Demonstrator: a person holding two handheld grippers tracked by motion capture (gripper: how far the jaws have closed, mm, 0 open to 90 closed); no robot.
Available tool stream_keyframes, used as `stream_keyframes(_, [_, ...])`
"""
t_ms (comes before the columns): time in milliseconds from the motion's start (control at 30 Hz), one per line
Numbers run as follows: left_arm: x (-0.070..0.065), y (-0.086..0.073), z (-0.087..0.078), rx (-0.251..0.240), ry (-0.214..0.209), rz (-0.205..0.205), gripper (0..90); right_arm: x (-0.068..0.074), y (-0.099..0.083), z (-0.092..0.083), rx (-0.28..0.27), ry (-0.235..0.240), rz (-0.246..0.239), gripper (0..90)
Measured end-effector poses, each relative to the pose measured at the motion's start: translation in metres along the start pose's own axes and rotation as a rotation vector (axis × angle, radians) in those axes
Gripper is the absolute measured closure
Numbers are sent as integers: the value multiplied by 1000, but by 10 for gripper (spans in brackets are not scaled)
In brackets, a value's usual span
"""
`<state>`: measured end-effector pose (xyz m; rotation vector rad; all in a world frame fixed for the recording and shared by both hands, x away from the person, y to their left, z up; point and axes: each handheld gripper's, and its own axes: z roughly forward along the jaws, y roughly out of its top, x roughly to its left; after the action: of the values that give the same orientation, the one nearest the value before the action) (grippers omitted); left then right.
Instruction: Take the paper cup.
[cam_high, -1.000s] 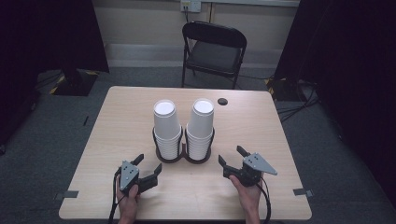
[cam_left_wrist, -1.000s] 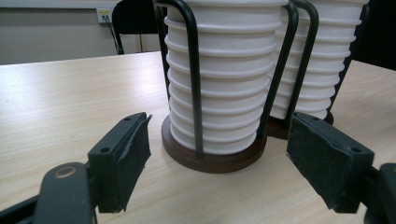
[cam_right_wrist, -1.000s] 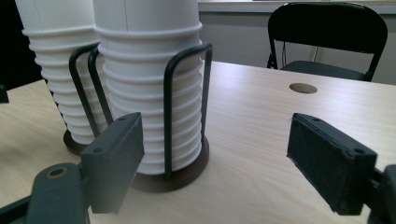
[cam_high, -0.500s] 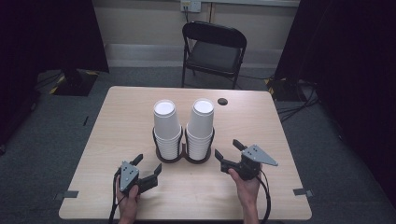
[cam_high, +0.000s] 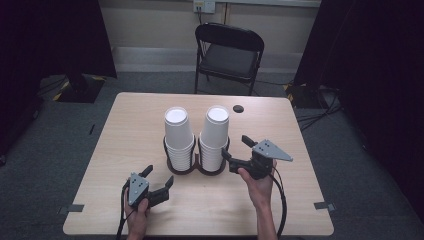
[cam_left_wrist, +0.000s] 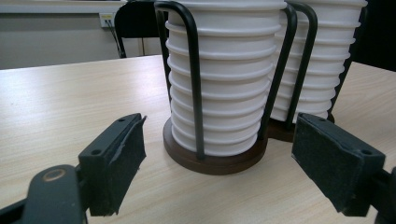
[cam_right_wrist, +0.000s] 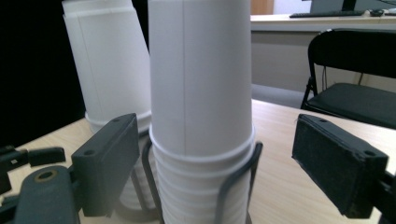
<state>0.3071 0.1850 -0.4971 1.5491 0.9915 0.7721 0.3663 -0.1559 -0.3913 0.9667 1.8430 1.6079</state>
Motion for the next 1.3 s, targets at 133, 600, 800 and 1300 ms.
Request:
stream_keyframes(133, [0,0,0,1,1,6,170,0,9,3,-9,18,2,135])
stream_keyframes(600, [1,0,-1,0,2,12,171,-4,35,37,11,79,18,133])
stream_keyframes(800, [1,0,-1,-1,2,5,171,-3,40,50,13,94,19,133])
stream_keyframes(1300, [0,0,-1,-7,0,2,170,-2,30,83,90,80,14,124])
